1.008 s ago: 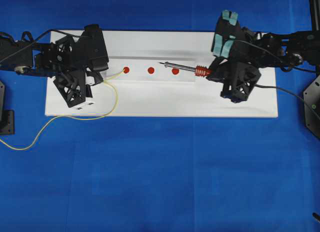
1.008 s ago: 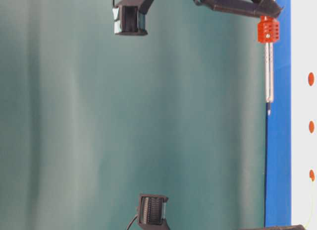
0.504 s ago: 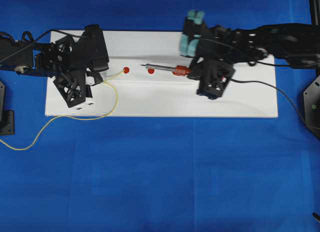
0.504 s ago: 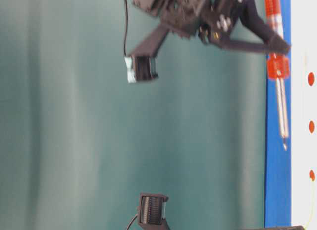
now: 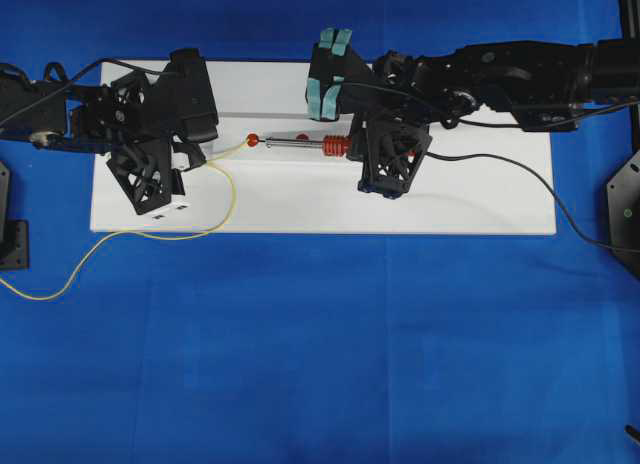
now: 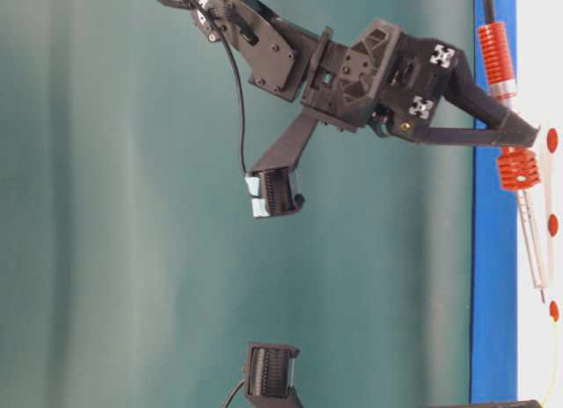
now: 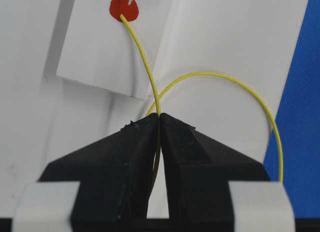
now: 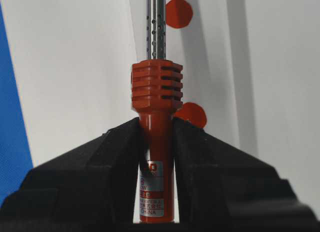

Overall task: Touch the tip of the soldering iron to the tip of the solder at the mark.
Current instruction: 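Hold the iron tip against the solder tip at the left red dot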

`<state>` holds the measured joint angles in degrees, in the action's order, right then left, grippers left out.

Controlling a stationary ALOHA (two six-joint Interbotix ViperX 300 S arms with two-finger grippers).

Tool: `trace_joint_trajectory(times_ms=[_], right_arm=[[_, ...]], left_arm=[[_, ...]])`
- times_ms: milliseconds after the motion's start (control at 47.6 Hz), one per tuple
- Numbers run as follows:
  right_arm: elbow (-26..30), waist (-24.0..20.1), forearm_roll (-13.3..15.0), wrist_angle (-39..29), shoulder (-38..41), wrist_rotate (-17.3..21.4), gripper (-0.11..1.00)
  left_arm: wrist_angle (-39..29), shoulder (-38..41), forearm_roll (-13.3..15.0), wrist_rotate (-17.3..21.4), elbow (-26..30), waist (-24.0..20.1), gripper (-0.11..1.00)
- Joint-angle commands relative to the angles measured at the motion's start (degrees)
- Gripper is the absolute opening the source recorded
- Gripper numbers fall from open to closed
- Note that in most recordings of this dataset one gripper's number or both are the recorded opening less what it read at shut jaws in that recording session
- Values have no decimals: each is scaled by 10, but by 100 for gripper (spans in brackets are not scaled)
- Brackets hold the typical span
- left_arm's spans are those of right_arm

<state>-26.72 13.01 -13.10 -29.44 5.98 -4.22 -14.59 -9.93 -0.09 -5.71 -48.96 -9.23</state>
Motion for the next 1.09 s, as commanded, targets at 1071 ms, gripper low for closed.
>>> trace_joint_trajectory(times_ms=[1071], right_arm=[[23,0,11,0,8,2,6]], left_arm=[[-48,13,0,1,42,4,3]])
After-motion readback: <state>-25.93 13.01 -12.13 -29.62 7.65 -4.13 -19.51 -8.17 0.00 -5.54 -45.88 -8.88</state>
